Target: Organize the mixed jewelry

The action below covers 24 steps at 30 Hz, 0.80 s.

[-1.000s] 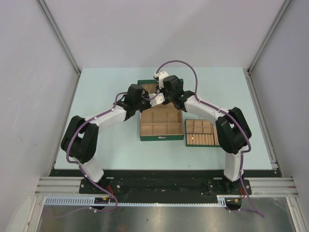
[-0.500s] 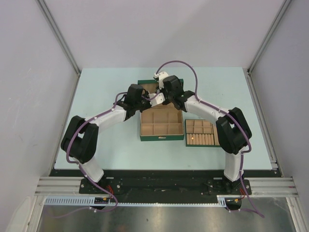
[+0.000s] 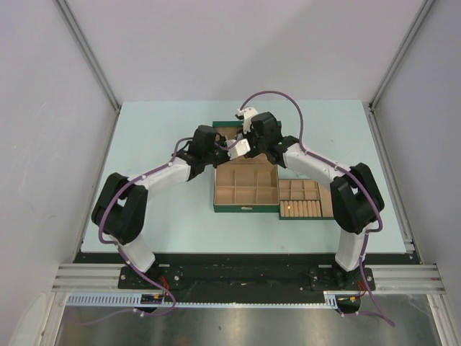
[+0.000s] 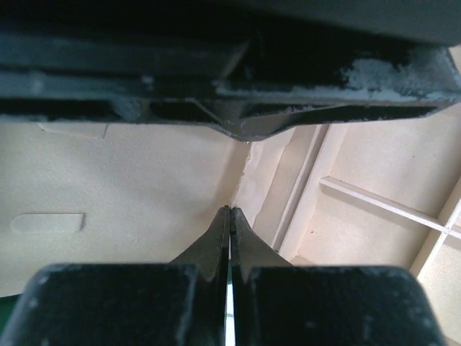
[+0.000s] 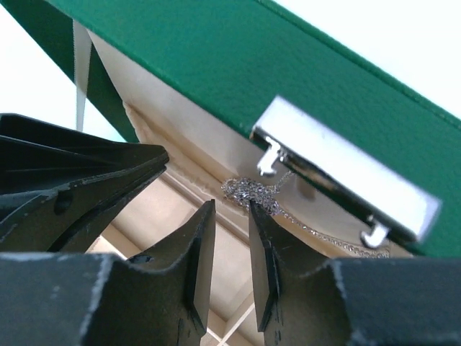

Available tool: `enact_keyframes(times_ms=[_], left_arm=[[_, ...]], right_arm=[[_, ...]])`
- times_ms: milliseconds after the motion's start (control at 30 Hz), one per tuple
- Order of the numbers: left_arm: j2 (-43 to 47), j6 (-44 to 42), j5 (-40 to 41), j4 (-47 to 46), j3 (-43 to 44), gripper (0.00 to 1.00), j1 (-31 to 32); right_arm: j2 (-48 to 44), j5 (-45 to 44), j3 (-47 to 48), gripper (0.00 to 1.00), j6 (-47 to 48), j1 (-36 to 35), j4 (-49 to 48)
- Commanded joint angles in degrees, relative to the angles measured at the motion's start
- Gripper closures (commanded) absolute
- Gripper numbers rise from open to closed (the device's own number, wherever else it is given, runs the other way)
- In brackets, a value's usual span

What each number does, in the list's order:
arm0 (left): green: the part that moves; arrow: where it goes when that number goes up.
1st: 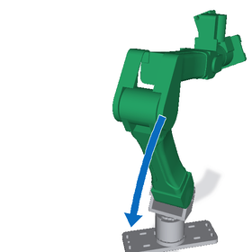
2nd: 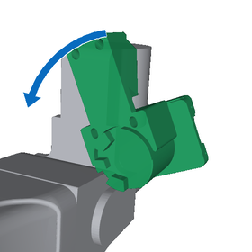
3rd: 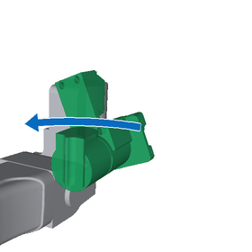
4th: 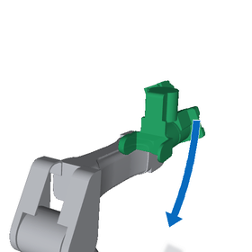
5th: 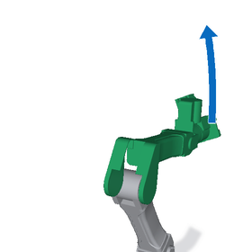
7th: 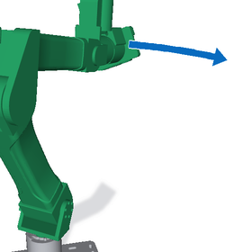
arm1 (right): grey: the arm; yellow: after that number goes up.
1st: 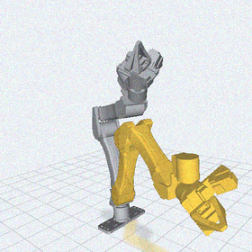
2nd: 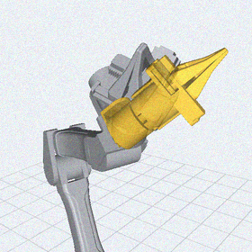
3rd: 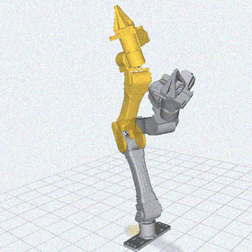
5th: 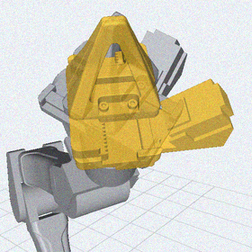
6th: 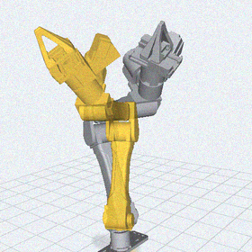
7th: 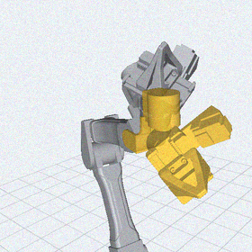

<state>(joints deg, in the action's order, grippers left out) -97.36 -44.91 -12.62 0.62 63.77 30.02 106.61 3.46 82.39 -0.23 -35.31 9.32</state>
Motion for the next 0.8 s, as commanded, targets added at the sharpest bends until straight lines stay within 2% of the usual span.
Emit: enact_keyframes(times_ms=[0,767], left_arm=[[1.1,3.3,-2.8,0.1,2.2,1.0,0.4],[-0.3,2.9,0.3,-2.1,2.3,1.0,-0.6]], right_arm=[[-4.9,4.8,-0.4,0.68,-2.0,0.9,-3.1],[-1.3,-3.5,-0.6,0.69,1.5,1.9,-3.7]])
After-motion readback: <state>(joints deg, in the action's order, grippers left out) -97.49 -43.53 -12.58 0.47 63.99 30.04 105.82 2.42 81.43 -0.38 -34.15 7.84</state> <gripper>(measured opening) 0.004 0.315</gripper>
